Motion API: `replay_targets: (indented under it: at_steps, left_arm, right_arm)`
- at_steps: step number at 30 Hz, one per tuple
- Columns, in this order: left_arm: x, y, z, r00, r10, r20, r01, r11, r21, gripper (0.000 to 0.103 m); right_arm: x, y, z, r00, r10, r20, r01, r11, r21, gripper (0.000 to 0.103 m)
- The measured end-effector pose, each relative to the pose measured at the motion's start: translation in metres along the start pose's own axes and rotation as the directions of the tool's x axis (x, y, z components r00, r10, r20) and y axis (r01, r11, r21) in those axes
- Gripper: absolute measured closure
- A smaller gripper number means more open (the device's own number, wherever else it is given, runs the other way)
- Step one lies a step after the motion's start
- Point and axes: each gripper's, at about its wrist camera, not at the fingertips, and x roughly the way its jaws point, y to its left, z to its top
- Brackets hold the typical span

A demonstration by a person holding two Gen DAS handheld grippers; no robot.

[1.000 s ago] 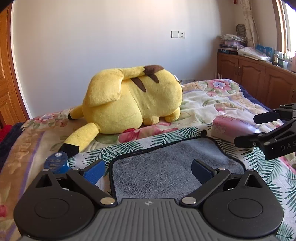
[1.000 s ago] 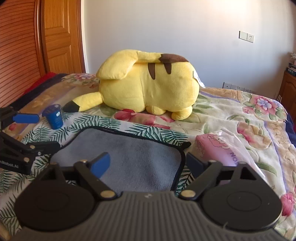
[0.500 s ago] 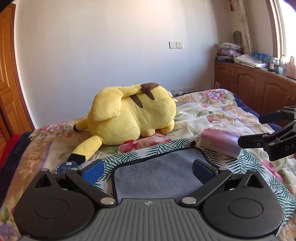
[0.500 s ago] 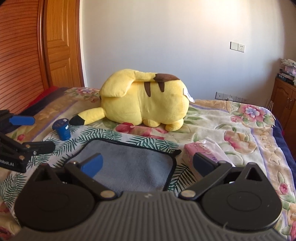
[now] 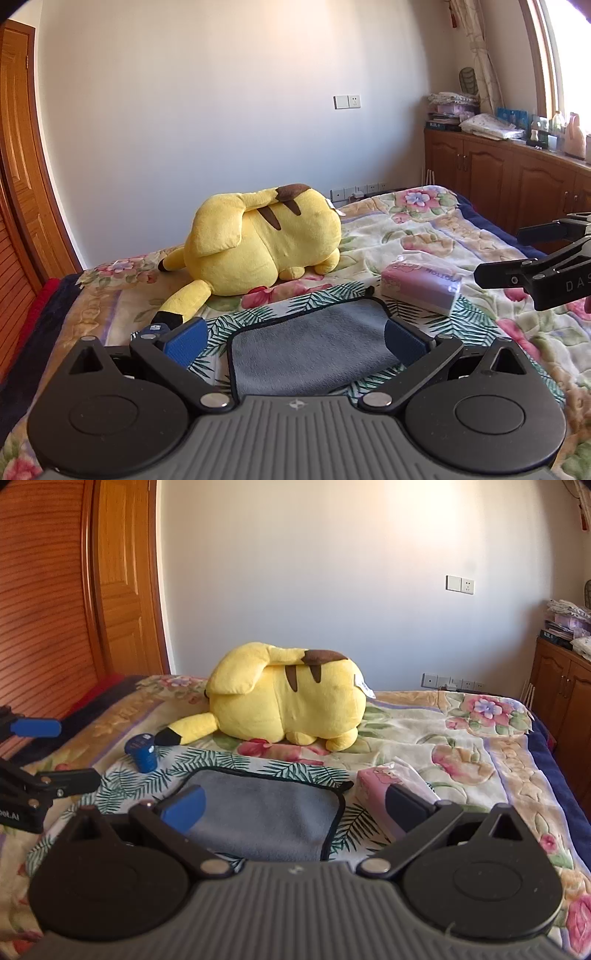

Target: Fold towel

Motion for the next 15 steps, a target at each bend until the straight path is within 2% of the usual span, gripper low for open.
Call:
replay_targets:
  at_steps: [6,15]
  left_arm:
    - [-0.031,-0.012,-0.006,1.0,-0.025,0.001,0.025,0.999,-0.025,0.016]
    - [-0.071,-0.023,-0.013,1.0,-0.017,0.011,0.017,0.999,-0.03,0.016]
  right_arm:
    - [-0.029,0.003,-0.004,1.0,0.001,0.011,-0.001,1.0,0.02,0.0]
    - [-0.073,0.01,-0.004,0.999,0.007,0.044,-0.008,1.0,0.022,0.0]
